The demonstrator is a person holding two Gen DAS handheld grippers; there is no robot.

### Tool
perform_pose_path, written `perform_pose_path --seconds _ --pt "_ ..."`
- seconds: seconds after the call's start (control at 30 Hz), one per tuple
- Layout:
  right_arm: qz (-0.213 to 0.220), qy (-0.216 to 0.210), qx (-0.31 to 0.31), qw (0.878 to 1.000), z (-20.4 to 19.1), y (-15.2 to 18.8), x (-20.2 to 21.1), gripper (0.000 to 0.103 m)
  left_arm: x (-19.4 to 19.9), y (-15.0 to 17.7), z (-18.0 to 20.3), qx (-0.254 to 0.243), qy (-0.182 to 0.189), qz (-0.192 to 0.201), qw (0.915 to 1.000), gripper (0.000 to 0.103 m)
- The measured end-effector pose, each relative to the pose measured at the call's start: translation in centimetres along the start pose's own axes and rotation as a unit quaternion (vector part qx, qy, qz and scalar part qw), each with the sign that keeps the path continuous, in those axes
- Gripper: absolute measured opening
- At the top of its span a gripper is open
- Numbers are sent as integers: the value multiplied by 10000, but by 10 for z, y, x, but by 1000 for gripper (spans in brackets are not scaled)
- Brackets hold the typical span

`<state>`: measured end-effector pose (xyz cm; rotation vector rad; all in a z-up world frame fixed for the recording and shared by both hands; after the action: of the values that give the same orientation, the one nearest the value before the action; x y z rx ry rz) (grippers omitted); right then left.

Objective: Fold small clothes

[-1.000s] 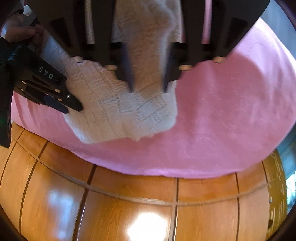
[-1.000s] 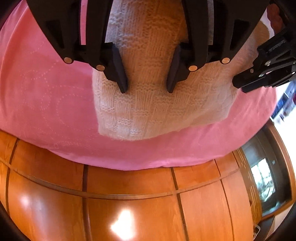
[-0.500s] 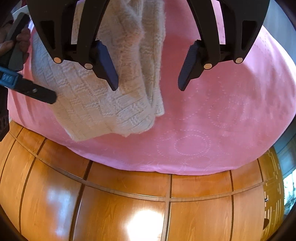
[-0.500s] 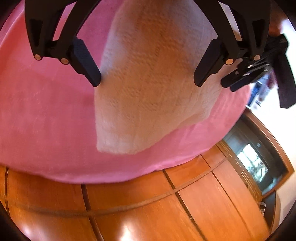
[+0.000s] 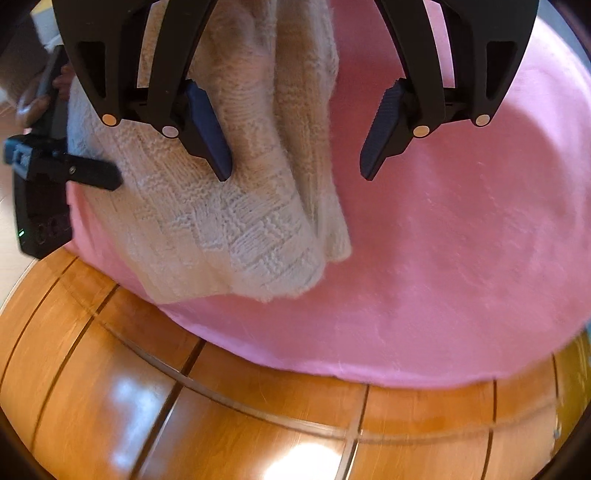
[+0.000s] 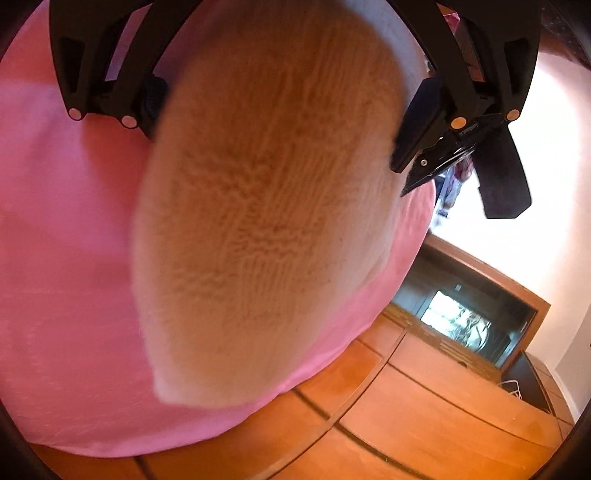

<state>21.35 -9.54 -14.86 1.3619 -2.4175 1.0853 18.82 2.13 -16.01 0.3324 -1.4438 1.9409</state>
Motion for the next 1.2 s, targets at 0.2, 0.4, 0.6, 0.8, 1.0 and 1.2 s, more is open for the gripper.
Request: perform_pose_path --seconds 0.2,0.4,0.6,0.8,1.0,1.2 --pt "-23 135 26 9999 -6 -1 -3 72 -15 11 -12 1365 1338 -263 9812 42" --pt "483 10 -37 9988 -23 -4 34 59 8 3 17 1393 1864 -34 9725 30" --pt "1232 213 194 9920 -17 -23 127 58 8 -9 112 875 2595 -158 9616 30" --pt "2162 1079 199 9702 45 -54 243 59 -35 -24 258 -1 3196 -398 9467 30" --pt "2186 2870 -388 9318 181 -38 301 72 -111 20 359 -1623 2431 -1008 9510 18" --pt "2595 2755 -1106 9190 219 -5 321 96 -152 70 354 -2297 1387 -1158 9563 18"
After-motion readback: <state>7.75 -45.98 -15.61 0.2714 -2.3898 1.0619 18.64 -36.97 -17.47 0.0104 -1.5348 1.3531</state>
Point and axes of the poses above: each gripper's, at about its wrist camera, not at the fingertips, and x roughly against the way its jaws point, z to its right, y to its underside, the point moved 9 cm from there along -x, roughly the way its jaws point, and after that the axes turned 15 degrees about z, right-handed, at the moved point
